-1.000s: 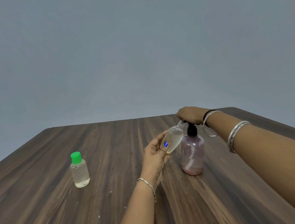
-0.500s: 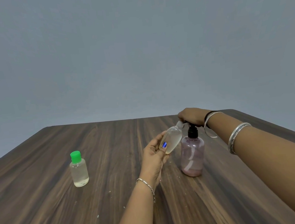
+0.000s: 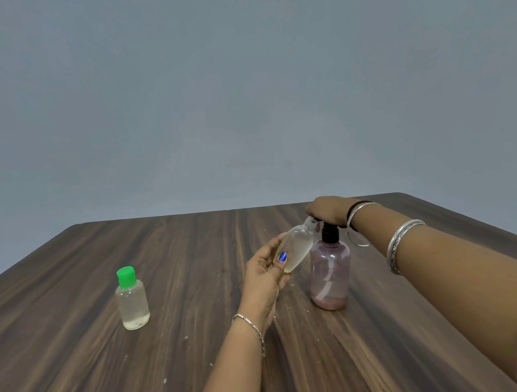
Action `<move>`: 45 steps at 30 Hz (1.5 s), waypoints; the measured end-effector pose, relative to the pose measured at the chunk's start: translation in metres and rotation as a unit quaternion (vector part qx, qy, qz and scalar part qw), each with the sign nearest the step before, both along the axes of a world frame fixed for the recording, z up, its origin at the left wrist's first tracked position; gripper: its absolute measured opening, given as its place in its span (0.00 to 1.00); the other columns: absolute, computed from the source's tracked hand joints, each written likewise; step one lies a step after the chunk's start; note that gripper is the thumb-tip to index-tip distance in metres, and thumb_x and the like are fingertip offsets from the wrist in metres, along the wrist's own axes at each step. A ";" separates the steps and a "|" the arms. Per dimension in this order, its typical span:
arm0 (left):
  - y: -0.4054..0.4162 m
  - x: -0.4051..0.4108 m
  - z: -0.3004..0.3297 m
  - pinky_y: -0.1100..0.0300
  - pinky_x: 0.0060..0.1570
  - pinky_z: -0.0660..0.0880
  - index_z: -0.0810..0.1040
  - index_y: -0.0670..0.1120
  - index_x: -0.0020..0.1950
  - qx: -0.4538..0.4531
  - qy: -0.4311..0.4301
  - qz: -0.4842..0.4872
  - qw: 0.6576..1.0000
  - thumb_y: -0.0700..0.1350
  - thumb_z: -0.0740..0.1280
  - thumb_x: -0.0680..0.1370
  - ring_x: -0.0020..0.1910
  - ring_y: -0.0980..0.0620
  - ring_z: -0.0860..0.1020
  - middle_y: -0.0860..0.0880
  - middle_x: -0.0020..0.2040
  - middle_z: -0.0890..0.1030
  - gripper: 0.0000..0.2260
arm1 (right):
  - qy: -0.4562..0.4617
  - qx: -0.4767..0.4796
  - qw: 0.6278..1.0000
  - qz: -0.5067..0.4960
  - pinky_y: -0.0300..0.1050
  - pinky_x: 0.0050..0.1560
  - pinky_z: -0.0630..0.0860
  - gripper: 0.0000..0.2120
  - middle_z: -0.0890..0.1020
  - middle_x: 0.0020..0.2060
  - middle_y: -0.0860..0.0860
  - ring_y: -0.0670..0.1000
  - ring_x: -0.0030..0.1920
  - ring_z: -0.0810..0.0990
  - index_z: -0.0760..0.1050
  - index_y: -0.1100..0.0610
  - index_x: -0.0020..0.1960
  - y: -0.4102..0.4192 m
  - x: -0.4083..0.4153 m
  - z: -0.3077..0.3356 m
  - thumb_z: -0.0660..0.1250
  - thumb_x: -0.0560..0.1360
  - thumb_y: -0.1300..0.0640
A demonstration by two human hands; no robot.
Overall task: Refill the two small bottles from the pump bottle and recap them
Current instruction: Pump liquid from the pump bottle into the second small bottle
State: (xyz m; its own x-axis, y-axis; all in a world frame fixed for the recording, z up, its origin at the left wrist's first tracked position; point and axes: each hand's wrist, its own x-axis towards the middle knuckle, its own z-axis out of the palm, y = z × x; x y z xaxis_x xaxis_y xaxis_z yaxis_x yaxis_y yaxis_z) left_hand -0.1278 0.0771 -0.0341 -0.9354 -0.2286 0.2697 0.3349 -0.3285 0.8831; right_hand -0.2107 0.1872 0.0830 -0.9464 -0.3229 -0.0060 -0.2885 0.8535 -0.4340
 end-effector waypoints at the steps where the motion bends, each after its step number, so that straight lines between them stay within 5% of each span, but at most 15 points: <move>1: 0.001 0.000 0.000 0.62 0.49 0.78 0.78 0.49 0.56 0.002 0.001 0.001 1.000 0.32 0.61 0.77 0.56 0.53 0.79 0.50 0.57 0.81 0.15 | 0.002 -0.001 1.000 0.001 0.36 0.32 0.62 0.18 0.67 0.31 0.49 0.46 0.30 0.64 0.60 0.55 0.31 0.001 -0.003 0.000 0.52 0.80 0.63; 15: 0.002 0.002 0.003 0.57 0.54 0.76 0.79 0.51 0.53 0.008 0.003 0.002 1.000 0.32 0.61 0.77 0.57 0.53 0.79 0.53 0.53 0.82 0.15 | 0.039 0.079 0.994 0.059 0.39 0.30 0.58 0.16 0.71 0.30 0.50 0.49 0.29 0.61 0.63 0.57 0.32 0.004 -0.010 0.019 0.51 0.78 0.59; 27: 0.001 0.002 0.003 0.58 0.53 0.76 0.79 0.52 0.52 -0.004 -0.006 0.005 1.000 0.32 0.61 0.77 0.56 0.53 0.79 0.53 0.54 0.82 0.16 | 0.125 0.252 0.956 0.087 0.38 0.28 0.53 0.19 0.61 0.29 0.50 0.47 0.28 0.56 0.54 0.56 0.31 0.002 -0.015 0.000 0.56 0.77 0.67; 41: 0.001 0.002 0.005 0.50 0.57 0.72 0.80 0.52 0.51 0.009 -0.010 0.009 1.000 0.32 0.61 0.77 0.56 0.51 0.78 0.53 0.52 0.83 0.16 | 0.076 0.128 0.985 0.084 0.40 0.32 0.58 0.16 0.69 0.37 0.54 0.48 0.31 0.61 0.60 0.56 0.33 0.001 -0.019 0.015 0.50 0.79 0.61; 45: 0.001 0.002 0.004 0.54 0.54 0.72 0.79 0.52 0.51 0.005 -0.009 0.012 1.000 0.32 0.60 0.78 0.54 0.53 0.78 0.57 0.48 0.83 0.17 | 0.074 0.130 0.985 0.089 0.39 0.29 0.57 0.16 0.67 0.31 0.51 0.49 0.30 0.61 0.60 0.57 0.33 0.003 -0.018 0.014 0.50 0.79 0.63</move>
